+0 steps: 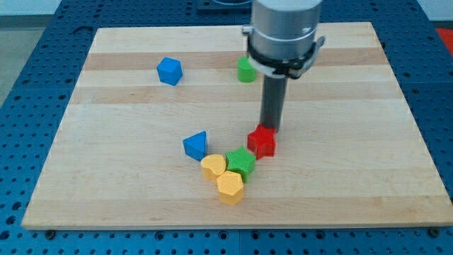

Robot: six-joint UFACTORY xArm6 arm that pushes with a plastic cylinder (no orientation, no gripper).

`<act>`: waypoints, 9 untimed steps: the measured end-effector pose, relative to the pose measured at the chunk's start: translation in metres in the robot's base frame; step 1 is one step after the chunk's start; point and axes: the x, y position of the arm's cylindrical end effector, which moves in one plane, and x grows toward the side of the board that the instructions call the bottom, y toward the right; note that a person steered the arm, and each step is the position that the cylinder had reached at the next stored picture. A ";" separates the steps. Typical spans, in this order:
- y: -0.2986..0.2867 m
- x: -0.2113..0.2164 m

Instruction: Point your arm towards the blue cube

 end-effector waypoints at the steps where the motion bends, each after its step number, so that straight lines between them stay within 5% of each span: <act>1: -0.024 0.024; 9: -0.157 -0.047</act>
